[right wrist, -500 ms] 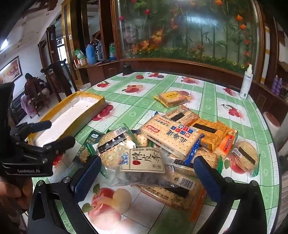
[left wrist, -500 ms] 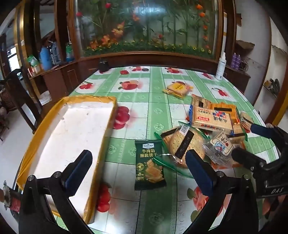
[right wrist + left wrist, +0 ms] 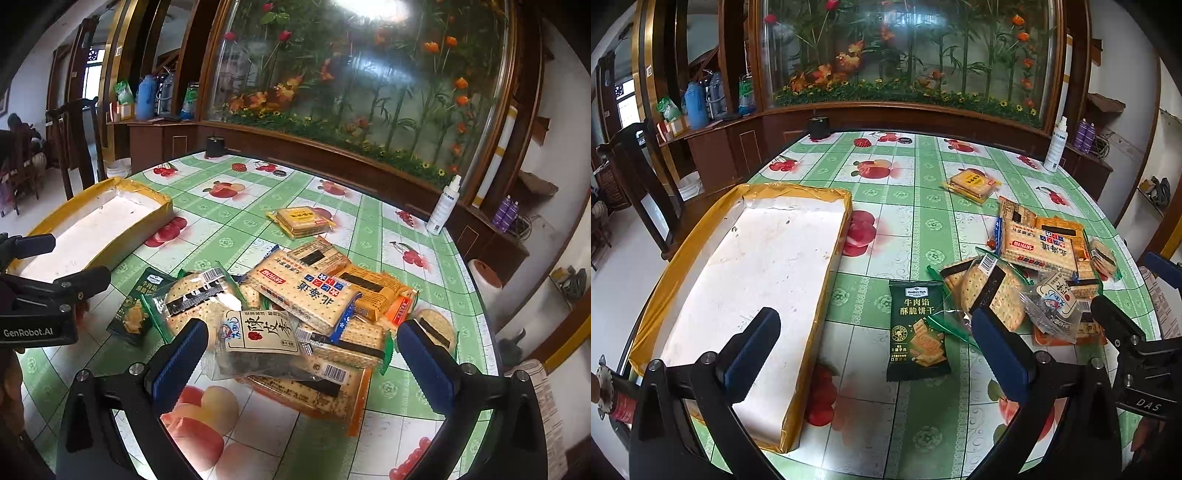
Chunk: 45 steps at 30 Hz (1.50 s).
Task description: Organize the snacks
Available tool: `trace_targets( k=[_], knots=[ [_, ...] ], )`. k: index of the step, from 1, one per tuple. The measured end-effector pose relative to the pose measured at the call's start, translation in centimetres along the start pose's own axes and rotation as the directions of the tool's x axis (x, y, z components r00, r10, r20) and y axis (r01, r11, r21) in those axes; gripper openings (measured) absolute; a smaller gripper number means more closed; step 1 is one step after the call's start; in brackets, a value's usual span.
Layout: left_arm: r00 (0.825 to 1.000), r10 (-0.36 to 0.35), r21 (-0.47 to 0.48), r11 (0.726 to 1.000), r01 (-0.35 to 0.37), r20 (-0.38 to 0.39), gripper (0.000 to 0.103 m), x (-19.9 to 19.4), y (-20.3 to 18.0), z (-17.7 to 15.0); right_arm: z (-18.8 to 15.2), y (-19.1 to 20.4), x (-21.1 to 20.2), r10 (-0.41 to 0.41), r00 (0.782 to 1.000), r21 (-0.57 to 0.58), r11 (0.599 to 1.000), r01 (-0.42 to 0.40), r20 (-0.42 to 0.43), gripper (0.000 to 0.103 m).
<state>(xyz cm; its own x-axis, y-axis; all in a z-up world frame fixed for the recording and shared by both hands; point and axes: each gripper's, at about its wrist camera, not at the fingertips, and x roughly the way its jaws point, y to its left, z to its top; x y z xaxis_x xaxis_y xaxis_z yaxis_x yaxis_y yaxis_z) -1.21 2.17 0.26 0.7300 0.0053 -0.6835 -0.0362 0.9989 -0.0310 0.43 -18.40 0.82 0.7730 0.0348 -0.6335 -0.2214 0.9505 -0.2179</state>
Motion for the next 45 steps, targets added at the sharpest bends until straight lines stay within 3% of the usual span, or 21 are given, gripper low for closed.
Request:
trace_targets(
  k=[6, 8, 10, 11, 13, 14, 22, 26, 31, 32, 34, 35, 36, 37, 39, 40, 41, 42, 44, 45],
  knots=[
    [1.0, 0.008, 0.017, 1.0, -0.009, 0.023, 0.103, -0.2, 0.1, -0.3, -0.2, -0.1, -0.1, 0.005, 1.0, -0.002, 1.0, -0.005, -0.001, 0.103],
    [0.999, -0.02, -0.01, 1.0, 0.021, 0.03, 0.103, 0.0, 0.1, 0.0, -0.2, 0.0, -0.1, 0.005, 1.0, -0.005, 1.0, -0.005, -0.001, 0.103],
    [1.0, -0.023, -0.002, 1.0, 0.023, 0.008, 0.103, 0.3, 0.0, 0.0, -0.4, -0.2, -0.2, 0.043, 0.999, 0.01, 0.999, -0.043, 0.0, 0.103],
    [1.0, -0.025, -0.001, 1.0, 0.025, -0.002, 0.103, 0.5, -0.1, 0.1, -0.5, -0.5, -0.1, 0.102, 0.995, 0.031, 0.994, -0.102, 0.005, 0.103],
    [1.0, -0.022, 0.017, 1.0, 0.023, -0.018, 0.103, 0.7, -0.3, 0.1, -1.0, -1.7, 0.9, 0.29, 0.957, 0.104, 0.951, -0.289, 0.008, 0.103],
    [0.999, -0.025, 0.031, 0.999, 0.026, -0.023, 0.103, 0.8, -0.4, 0.0, -1.1, -1.9, 1.5, 0.324, 0.946, 0.126, 0.939, -0.321, -0.002, 0.102],
    [0.993, -0.027, 0.12, 0.992, 0.041, -0.115, 0.103, 2.9, -1.9, -0.8, -1.7, -2.0, 5.8, 0.415, 0.908, 0.17, 0.9, -0.401, -0.062, 0.101],
    [0.989, -0.029, 0.151, 0.987, 0.051, -0.148, 0.103, 3.2, -2.4, -1.1, -1.6, -1.5, 7.6, 0.431, 0.895, 0.162, 0.897, -0.412, -0.111, 0.084],
    [0.991, -0.02, 0.23, 0.972, 0.051, -0.134, 0.103, 3.9, -3.9, -1.2, -2.0, -1.9, 7.6, 0.444, 0.89, 0.172, 0.889, -0.424, -0.102, 0.079],
    [0.991, -0.022, 0.245, 0.968, 0.054, -0.133, 0.103, 4.0, -4.2, -1.1, -2.1, -2.3, 7.4, 0.45, 0.888, 0.183, 0.884, -0.429, -0.092, 0.074],
    [0.991, -0.031, 0.287, 0.956, 0.067, -0.129, 0.103, 4.4, -5.4, -0.8, -2.0, -3.4, 6.1, 0.474, 0.88, 0.217, 0.863, -0.457, -0.031, 0.047],
    [0.991, -0.037, 0.294, 0.953, 0.075, -0.132, 0.103, 4.6, -5.8, -0.7, -1.9, -3.9, 5.7, 0.493, 0.87, 0.234, 0.847, -0.476, -0.014, 0.012],
    [0.989, -0.042, 0.31, 0.947, 0.085, -0.143, 0.103, 5.1, -6.4, -0.6, -1.7, -4.6, 5.1, 0.492, 0.871, 0.26, 0.841, -0.475, 0.001, 0.002],
    [0.987, -0.046, 0.319, 0.943, 0.093, -0.151, 0.103, 5.3, -6.8, -0.6, -1.6, -5.3, 4.8, 0.475, 0.88, 0.274, 0.845, -0.459, 0.007, 0.0],
    [0.984, -0.069, 0.333, 0.935, 0.122, -0.167, 0.103, 5.6, -7.5, -0.7, -1.8, -6.1, 5.3, 0.494, 0.87, 0.294, 0.833, -0.468, -0.014, 0.008],
    [0.981, -0.079, 0.342, 0.93, 0.136, -0.175, 0.103, 5.8, -7.7, -0.8, -2.0, -6.4, 5.6, 0.481, 0.876, 0.299, 0.841, -0.452, -0.029, 0.014],
    [0.98, -0.086, 0.347, 0.926, 0.146, -0.181, 0.103, 5.9, -7.9, -0.9, -2.4, -6.5, 5.8, 0.474, 0.88, 0.294, 0.847, -0.443, -0.039, 0.038],
    [0.978, -0.092, 0.354, 0.923, 0.154, -0.186, 0.103, 6.1, -8.0, -1.0, -2.7, -6.4, 5.9, 0.487, 0.873, 0.287, 0.843, -0.456, -0.043, 0.067],
    [0.976, -0.082, 0.363, 0.92, 0.152, -0.2, 0.103, 6.5, -8.0, -1.0, -3.0, -6.1, 5.4, 0.504, 0.864, 0.277, 0.832, -0.482, -0.011, 0.085],
    [0.975, -0.08, 0.365, 0.918, 0.154, -0.209, 0.103, 6.9, -7.9, -1.0, -2.9, -5.7, 5.1, 0.504, 0.864, 0.253, 0.836, -0.487, -0.001, 0.084]
  ],
)
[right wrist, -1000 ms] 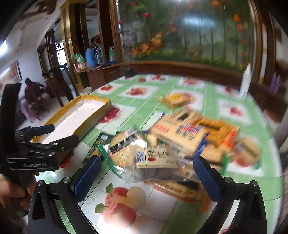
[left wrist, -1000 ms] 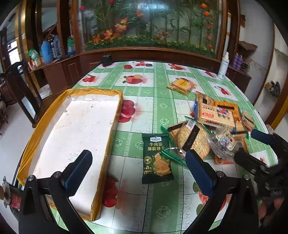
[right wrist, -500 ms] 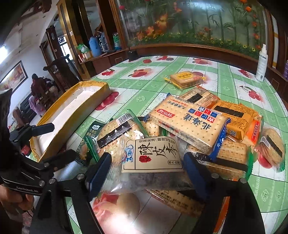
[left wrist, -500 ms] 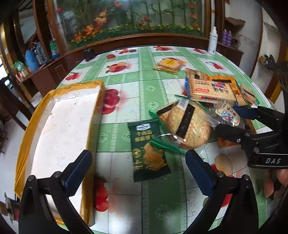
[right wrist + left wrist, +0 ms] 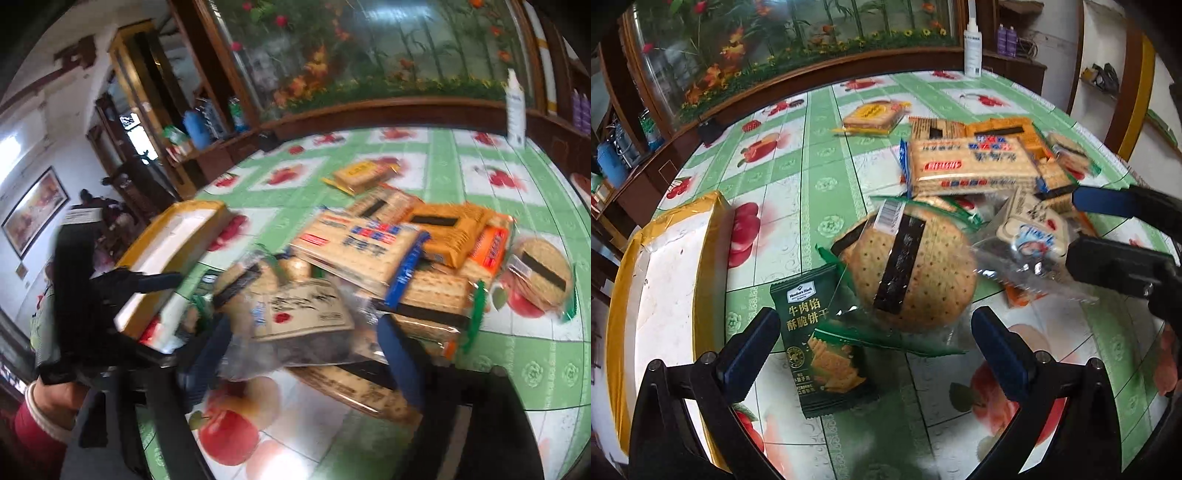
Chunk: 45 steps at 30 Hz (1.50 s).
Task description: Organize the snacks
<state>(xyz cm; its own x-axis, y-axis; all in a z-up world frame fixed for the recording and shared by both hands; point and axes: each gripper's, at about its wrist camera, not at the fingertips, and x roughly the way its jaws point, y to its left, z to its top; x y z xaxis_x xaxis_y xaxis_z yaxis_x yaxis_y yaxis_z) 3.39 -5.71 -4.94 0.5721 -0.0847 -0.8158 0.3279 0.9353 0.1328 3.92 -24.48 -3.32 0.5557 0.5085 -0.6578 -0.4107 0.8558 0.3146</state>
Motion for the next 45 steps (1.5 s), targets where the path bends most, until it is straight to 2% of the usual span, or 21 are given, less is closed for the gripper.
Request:
trace_targets(
  k=[3, 7, 8, 14, 16, 17, 18, 20, 22, 23, 25, 26, 29, 30, 31, 32, 33, 35, 39, 42, 45],
  knots=[
    [0.999, -0.034, -0.004, 0.999, 0.034, -0.014, 0.103, 0.4, 0.4, 0.1, 0.4, 1.2, 1.4, -0.062, 0.997, -0.067, 0.996, 0.059, -0.038, 0.084],
    [0.997, -0.077, -0.002, 0.997, 0.077, -0.028, 0.103, 1.0, 0.5, 0.7, 0.5, 1.5, 4.0, -0.101, 0.991, -0.115, 0.989, 0.091, -0.088, 0.082],
    [0.996, -0.08, 0.002, 0.997, 0.08, -0.029, 0.103, 1.1, 0.3, 0.8, 0.5, 1.4, 4.2, -0.1, 0.991, -0.11, 0.99, 0.09, -0.09, 0.074],
    [0.995, -0.093, 0.059, 0.994, 0.095, -0.035, 0.103, 1.9, -1.7, 1.9, 0.1, -0.2, 2.8, -0.039, 0.996, -0.026, 0.999, 0.037, -0.074, 0.068],
    [0.995, -0.093, 0.066, 0.993, 0.096, -0.041, 0.103, 2.4, -2.3, 2.2, 0.0, -1.1, 1.6, -0.02, 0.999, 0.014, 1.0, 0.02, -0.046, 0.062],
    [0.995, -0.09, 0.065, 0.994, 0.093, -0.046, 0.102, 2.7, -2.4, 2.3, -0.1, -1.3, 1.0, -0.006, 1.0, 0.031, 1.0, 0.007, -0.028, 0.056],
    [0.994, -0.098, 0.059, 0.993, 0.101, -0.058, 0.096, 3.0, -2.4, 2.3, 0.0, -1.7, 0.1, 0.008, 1.0, 0.053, 0.999, -0.008, -0.002, 0.049],
    [0.996, -0.068, 0.056, 0.996, 0.071, -0.048, 0.089, 3.2, -2.3, 2.1, 0.1, -2.4, -1.2, 0.018, 1.0, 0.088, 0.996, -0.02, 0.02, 0.04],
    [0.997, -0.063, 0.038, 0.997, 0.064, -0.042, 0.075, 2.9, -1.8, 2.2, 0.1, -2.8, -1.9, 0.023, 0.999, 0.104, 0.994, -0.027, 0.037, 0.036],
    [0.996, -0.07, 0.027, 0.997, 0.071, -0.047, 0.075, 2.9, -1.6, 2.2, 0.1, -3.0, -2.0, 0.03, 0.999, 0.113, 0.993, -0.034, 0.033, 0.031],
    [0.995, -0.095, 0.009, 0.995, 0.095, -0.041, 0.075, 2.7, -1.2, 2.1, 0.0, -3.3, -1.6, 0.022, 1.0, 0.121, 0.992, -0.023, 0.012, 0.007],
    [0.995, -0.093, 0.014, 0.995, 0.094, -0.042, 0.075, 2.7, -1.3, 2.0, -0.2, -3.4, -1.3, 0.012, 1.0, 0.124, 0.992, -0.012, 0.003, 0.004],
    [0.996, -0.085, 0.026, 0.996, 0.086, -0.03, 0.075, 2.4, -1.8, 1.6, -0.4, -3.7, -1.1, 0.007, 1.0, 0.129, 0.992, -0.008, 0.011, 0.007],
    [0.996, -0.086, 0.024, 0.996, 0.086, -0.023, 0.075, 2.3, -1.8, 1.6, -0.4, -3.6, -1.2, -0.02, 1.0, 0.114, 0.993, 0.018, 0.012, 0.018],
    [0.996, -0.092, 0.015, 0.996, 0.092, -0.015, 0.075, 2.1, -1.8, 1.6, -0.4, -3.5, -1.3, -0.022, 1.0, 0.108, 0.994, 0.02, 0.017, 0.03],
    [0.995, -0.102, 0.003, 0.995, 0.102, -0.007, 0.075, 2.0, -1.6, 1.6, -0.5, -3.4, -1.4, -0.006, 1.0, 0.104, 0.995, 0.004, 0.02, 0.062],
    [0.994, -0.112, -0.014, 0.994, 0.112, 0.002, 0.075, 1.7, -1.4, 1.6, -0.5, -3.0, -1.5, -0.01, 1.0, 0.089, 0.996, 0.008, 0.026, 0.084],
    [0.992, -0.122, -0.045, 0.991, 0.123, 0.027, 0.075, 1.0, -0.7, 1.6, -0.7, -2.1, -1.7, -0.068, 0.997, 0.033, 0.997, 0.067, 0.031, 0.087],
    [0.988, -0.135, -0.108, 0.984, 0.143, 0.081, 0.075, -1.1, 1.4, 1.3, -0.7, -0.7, 0.3, -0.162, 0.986, -0.076, 0.984, 0.159, -0.029, 0.087],
    [0.983, -0.145, -0.148, 0.976, 0.16, 0.111, 0.075, -2.6, 2.8, 0.9, -0.7, 0.0, 1.7, -0.167, 0.985, -0.127, 0.979, 0.16, -0.047, 0.087],
    [0.977, -0.16, -0.184, 0.965, 0.185, 0.14, 0.075, -4.1, 4.3, 0.4, -1.1, 0.9, 3.2, -0.223, 0.973, -0.188, 0.96, 0.207, -0.068, 0.088]
  ],
)
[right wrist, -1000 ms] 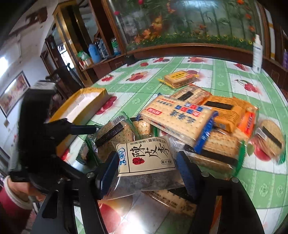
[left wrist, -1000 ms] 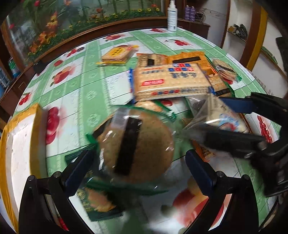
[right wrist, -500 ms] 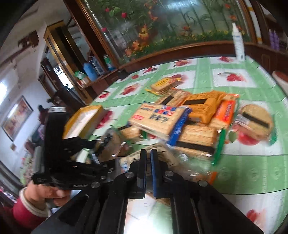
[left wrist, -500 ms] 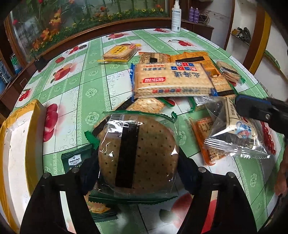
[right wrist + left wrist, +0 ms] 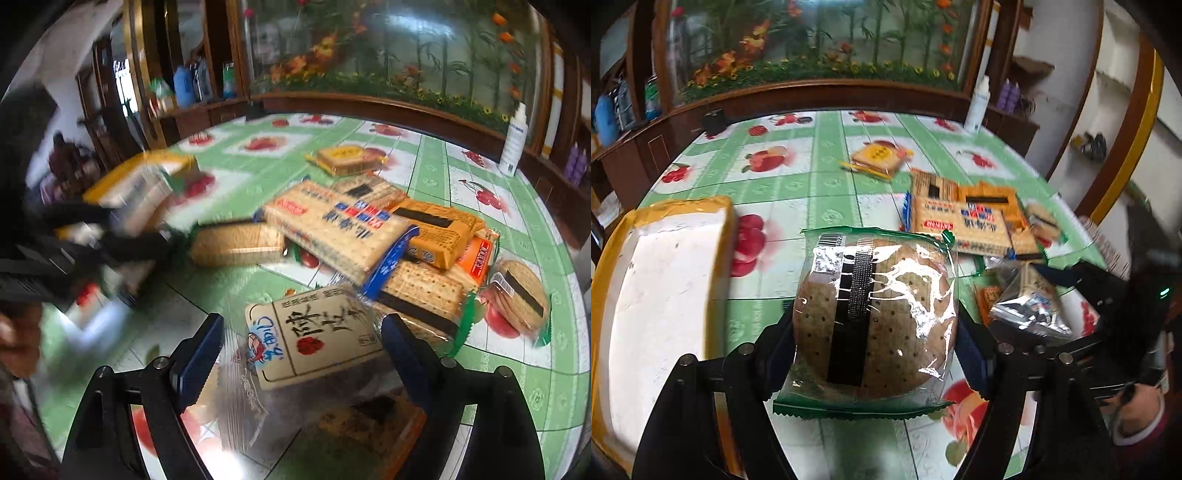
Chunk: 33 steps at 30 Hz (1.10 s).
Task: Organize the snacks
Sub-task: 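Carry both packs to the white tray and release them inside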
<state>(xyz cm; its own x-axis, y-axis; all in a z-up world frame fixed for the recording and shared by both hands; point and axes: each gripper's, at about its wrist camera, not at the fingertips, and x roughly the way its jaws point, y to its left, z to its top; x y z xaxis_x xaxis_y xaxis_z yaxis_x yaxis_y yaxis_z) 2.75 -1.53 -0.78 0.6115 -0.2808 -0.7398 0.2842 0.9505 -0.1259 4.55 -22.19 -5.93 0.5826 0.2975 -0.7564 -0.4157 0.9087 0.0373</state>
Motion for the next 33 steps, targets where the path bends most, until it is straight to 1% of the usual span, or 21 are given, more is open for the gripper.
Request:
trace_targets(
  k=[1, 3, 4, 5, 6, 8, 11, 15, 18, 21, 23, 27, 31, 32, 33],
  knots=[
    [1.0, -0.002, -0.008, 1.0, 0.002, 0.006, 0.075, -0.3, 0.3, 0.0, -0.1, 0.1, 0.1, 0.004, 1.0, 0.001, 1.0, -0.004, 0.004, 0.087],
    [1.0, -0.021, -0.026, 0.999, 0.021, 0.011, 0.075, -0.7, 0.7, 0.0, -0.2, -0.3, 0.0, 0.025, 1.0, 0.03, 0.999, -0.026, 0.016, 0.078],
    [1.0, -0.027, -0.032, 0.999, 0.027, 0.014, 0.075, -0.9, 0.9, -0.1, -0.2, -0.6, -0.2, 0.039, 0.999, 0.05, 0.998, -0.04, 0.026, 0.077],
    [0.999, -0.028, -0.034, 0.999, 0.028, 0.015, 0.075, -1.0, 0.9, 0.0, -0.3, -1.2, -0.5, 0.069, 0.997, 0.087, 0.994, -0.072, 0.044, 0.072],
    [0.999, -0.028, -0.035, 0.999, 0.028, 0.019, 0.075, -1.3, 1.1, -0.2, -0.4, -1.7, -0.8, 0.091, 0.994, 0.119, 0.988, -0.097, 0.058, 0.07],
    [0.999, -0.029, -0.037, 0.999, 0.03, 0.026, 0.075, -1.6, 1.2, -0.3, -0.4, -2.5, -1.3, 0.12, 0.989, 0.165, 0.977, -0.133, 0.086, 0.069],
    [0.999, -0.03, -0.045, 0.998, 0.032, 0.035, 0.075, -2.2, 1.5, -0.5, -0.4, -3.1, -2.2, 0.139, 0.983, 0.202, 0.966, -0.161, 0.12, 0.067],
    [0.998, -0.007, -0.062, 0.998, 0.011, 0.066, 0.075, -3.5, 2.1, -0.9, -0.2, -2.8, -3.3, 0.172, 0.972, 0.224, 0.953, -0.205, 0.158, 0.066],
    [0.995, 0.032, -0.089, 0.996, -0.024, 0.09, 0.075, -4.8, 3.3, -1.2, 0.4, -1.7, -4.4, 0.189, 0.964, 0.207, 0.952, -0.226, 0.185, 0.065],
    [0.989, 0.102, -0.121, 0.989, -0.088, 0.111, 0.076, -6.1, 4.6, -1.6, 1.4, -0.6, -5.3, 0.236, 0.947, 0.197, 0.94, -0.279, 0.218, 0.065],
    [0.98, 0.157, -0.147, 0.979, -0.138, 0.126, 0.076, -7.1, 5.7, -2.0, 2.1, 0.4, -5.8, 0.28, 0.929, 0.19, 0.925, -0.328, 0.241, 0.065],
    [0.954, 0.258, -0.196, 0.954, -0.227, 0.151, 0.076, -9.1, 7.9, -3.0, 3.5, 2.8, -6.1, 0.356, 0.896, 0.16, 0.9, -0.405, 0.266, 0.065],
    [0.941, 0.302, -0.235, 0.936, -0.262, 0.151, 0.076, -10.0, 9.9, -4.0, 4.7, 5.9, -5.3, 0.421, 0.869, 0.125, 0.878, -0.463, 0.26, 0.064],
    [0.937, 0.314, -0.244, 0.931, -0.273, 0.15, 0.076, -10.2, 10.5, -4.3, 4.8, 6.5, -5.1, 0.432, 0.864, 0.119, 0.873, -0.473, 0.259, 0.055],
    [0.934, 0.324, -0.249, 0.927, -0.281, 0.15, 0.076, -10.3, 10.8, -4.4, 5.1, 7.4, -4.8, 0.448, 0.858, 0.112, 0.867, -0.486, 0.253, 0.052]
  ],
)
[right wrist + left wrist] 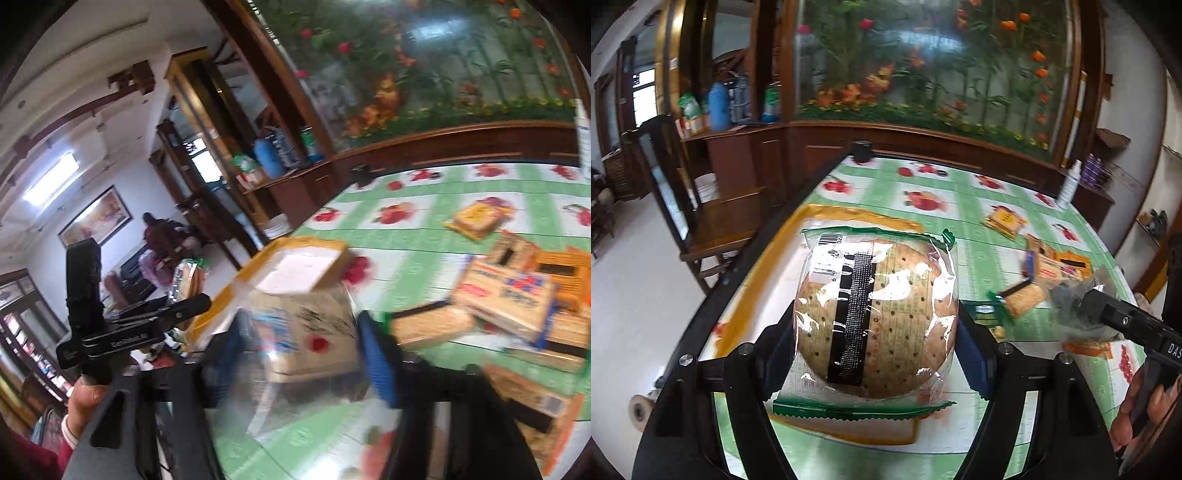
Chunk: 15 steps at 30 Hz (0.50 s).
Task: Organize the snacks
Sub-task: 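Carry both packs to the white tray and release them inside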
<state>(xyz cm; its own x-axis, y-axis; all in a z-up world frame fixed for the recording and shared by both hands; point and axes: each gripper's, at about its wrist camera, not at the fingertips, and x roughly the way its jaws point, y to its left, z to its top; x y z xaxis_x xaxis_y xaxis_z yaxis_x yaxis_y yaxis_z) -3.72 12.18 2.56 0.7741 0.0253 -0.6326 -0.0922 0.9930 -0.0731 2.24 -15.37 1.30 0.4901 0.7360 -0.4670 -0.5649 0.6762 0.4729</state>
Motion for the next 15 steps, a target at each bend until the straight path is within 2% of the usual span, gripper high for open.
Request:
trace_targets(
  k=[4, 8, 15],
  knots=[
    [1.0, 0.029, -0.031, 0.999, -0.03, -0.007, 0.076, 0.6, 1.7, -0.4, -0.1, 2.0, 3.2, 0.003, 0.999, -0.032, 0.999, -0.005, -0.043, 0.051],
    [0.998, 0.049, -0.064, 0.997, -0.051, -0.025, 0.076, 1.1, 3.5, -1.0, -0.1, 3.0, 6.4, 0.072, 0.995, -0.007, 0.997, -0.072, -0.069, 0.05],
    [0.993, 0.106, -0.083, 0.991, -0.11, -0.047, 0.076, 2.1, 5.7, -1.9, 0.2, 6.4, 12.5, 0.144, 0.982, -0.036, 0.988, -0.15, -0.125, 0.05]
  ],
)
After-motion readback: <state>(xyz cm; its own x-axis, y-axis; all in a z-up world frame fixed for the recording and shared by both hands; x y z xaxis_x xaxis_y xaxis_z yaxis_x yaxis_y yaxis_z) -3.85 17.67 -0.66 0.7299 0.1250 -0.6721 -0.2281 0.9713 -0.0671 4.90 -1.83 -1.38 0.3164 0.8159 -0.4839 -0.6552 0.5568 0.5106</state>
